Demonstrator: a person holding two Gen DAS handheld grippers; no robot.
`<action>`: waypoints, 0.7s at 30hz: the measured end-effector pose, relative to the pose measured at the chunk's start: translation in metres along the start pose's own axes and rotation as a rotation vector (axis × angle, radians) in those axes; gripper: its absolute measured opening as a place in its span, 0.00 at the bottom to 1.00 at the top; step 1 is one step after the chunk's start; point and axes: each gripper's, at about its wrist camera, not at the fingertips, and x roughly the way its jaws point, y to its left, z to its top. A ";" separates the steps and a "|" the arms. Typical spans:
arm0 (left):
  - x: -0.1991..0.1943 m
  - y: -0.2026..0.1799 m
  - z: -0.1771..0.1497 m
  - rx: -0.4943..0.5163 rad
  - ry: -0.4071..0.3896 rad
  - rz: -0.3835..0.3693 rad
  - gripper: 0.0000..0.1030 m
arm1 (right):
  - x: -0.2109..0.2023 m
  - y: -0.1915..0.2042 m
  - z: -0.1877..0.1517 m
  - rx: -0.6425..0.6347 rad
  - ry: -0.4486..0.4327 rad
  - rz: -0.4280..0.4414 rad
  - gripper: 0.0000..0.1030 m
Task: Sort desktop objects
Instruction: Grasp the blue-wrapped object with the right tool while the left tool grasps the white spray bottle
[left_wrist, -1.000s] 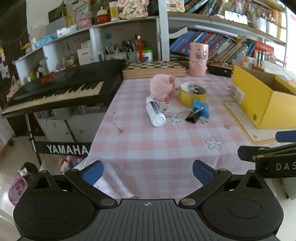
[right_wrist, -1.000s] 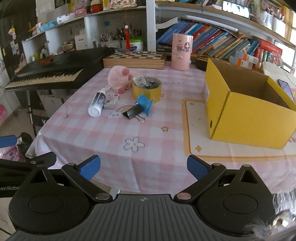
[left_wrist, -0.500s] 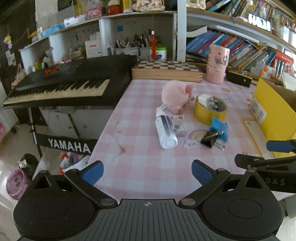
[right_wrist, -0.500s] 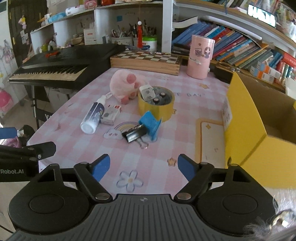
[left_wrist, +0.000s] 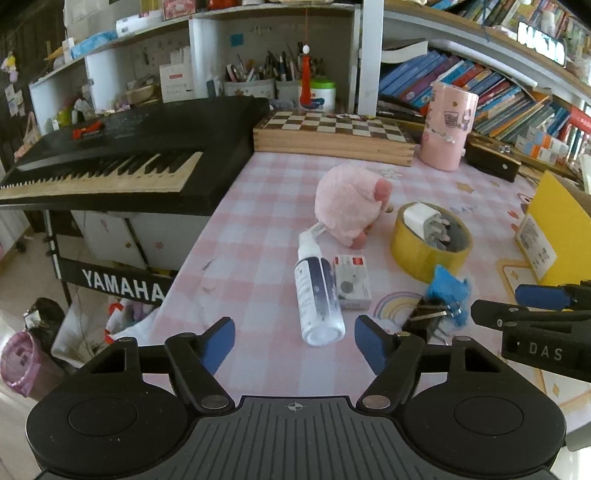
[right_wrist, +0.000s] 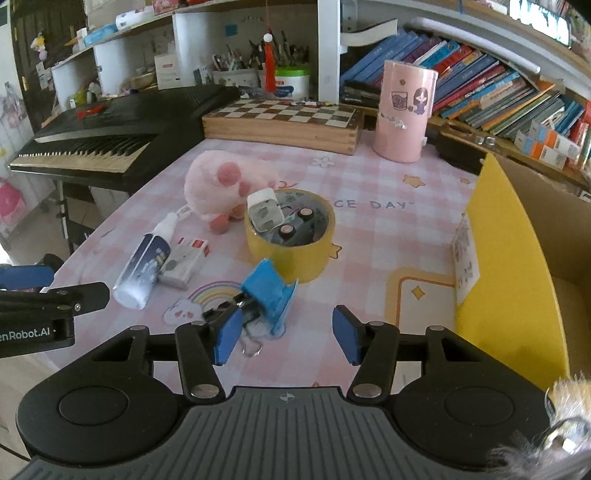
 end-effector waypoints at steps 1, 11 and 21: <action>0.004 0.000 0.002 -0.002 0.003 0.003 0.70 | 0.003 -0.001 0.002 -0.002 0.003 0.005 0.51; 0.049 -0.009 0.018 -0.020 0.091 -0.017 0.47 | 0.048 -0.012 0.021 -0.004 0.088 0.065 0.48; 0.072 -0.017 0.019 -0.002 0.153 -0.035 0.31 | 0.069 -0.005 0.026 -0.050 0.128 0.157 0.33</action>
